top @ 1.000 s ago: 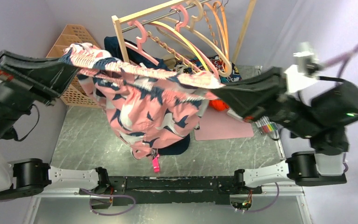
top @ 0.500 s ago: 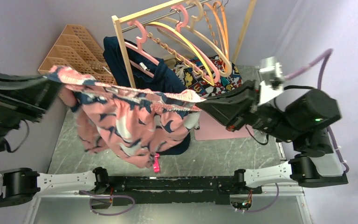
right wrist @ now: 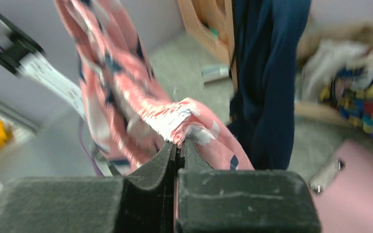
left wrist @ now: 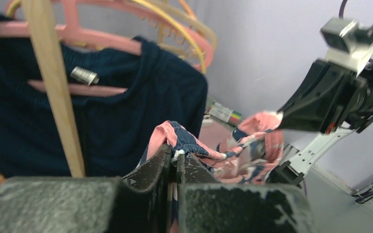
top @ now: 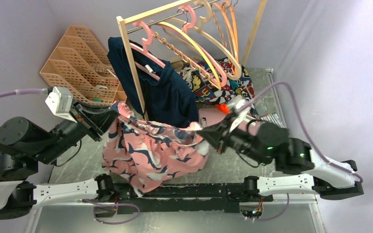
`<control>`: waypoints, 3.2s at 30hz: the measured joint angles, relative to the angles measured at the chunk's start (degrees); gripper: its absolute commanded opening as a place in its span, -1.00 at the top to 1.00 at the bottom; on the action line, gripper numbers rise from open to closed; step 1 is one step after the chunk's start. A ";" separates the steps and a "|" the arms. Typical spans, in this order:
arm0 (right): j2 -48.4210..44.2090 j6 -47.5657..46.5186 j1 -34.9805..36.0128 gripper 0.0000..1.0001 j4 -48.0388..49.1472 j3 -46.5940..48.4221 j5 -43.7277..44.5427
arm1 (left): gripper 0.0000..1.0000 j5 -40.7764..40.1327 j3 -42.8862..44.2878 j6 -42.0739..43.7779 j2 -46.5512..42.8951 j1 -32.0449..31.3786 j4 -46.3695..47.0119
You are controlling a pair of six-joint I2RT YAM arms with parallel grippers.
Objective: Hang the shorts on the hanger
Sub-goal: Adjust the shorts at the center of the board.
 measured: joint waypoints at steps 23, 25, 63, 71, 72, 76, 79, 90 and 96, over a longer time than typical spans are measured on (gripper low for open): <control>-5.57 17.14 0.00 -0.35 -2.05 -28.22 -2.38 | 0.86 -9.62 -22.62 -13.84 -3.08 0.15 -7.04; -5.05 16.87 0.00 -0.36 -2.21 -28.22 -2.34 | 0.86 -9.81 -22.62 -14.10 -3.21 0.20 -7.02; -11.61 -2.23 -2.05 1.00 10.45 -18.40 -4.55 | 0.86 9.51 -26.12 -5.77 -22.38 0.20 2.69; -19.56 -3.43 -2.05 1.00 11.67 -27.34 -10.62 | 0.86 19.23 -34.49 -2.08 -26.80 0.20 8.63; -20.02 -3.43 -2.05 1.00 11.58 -27.89 -10.73 | 0.86 19.69 -34.73 -1.81 -26.80 0.20 8.87; -19.12 -4.07 -2.05 1.00 11.58 -26.32 -11.26 | 0.86 20.79 -33.88 -0.87 -26.29 0.20 9.81; -13.90 -6.58 -2.05 1.00 10.27 -18.40 -12.52 | 0.86 21.62 -28.94 0.66 -22.88 0.20 10.16; 4.87 -13.73 -2.10 1.00 17.88 19.15 -27.74 | 0.86 37.11 8.44 6.40 -0.17 0.63 19.50; 2.84 -13.77 -2.10 1.00 17.25 14.21 -23.76 | 0.86 36.15 4.52 6.45 -2.19 0.70 18.82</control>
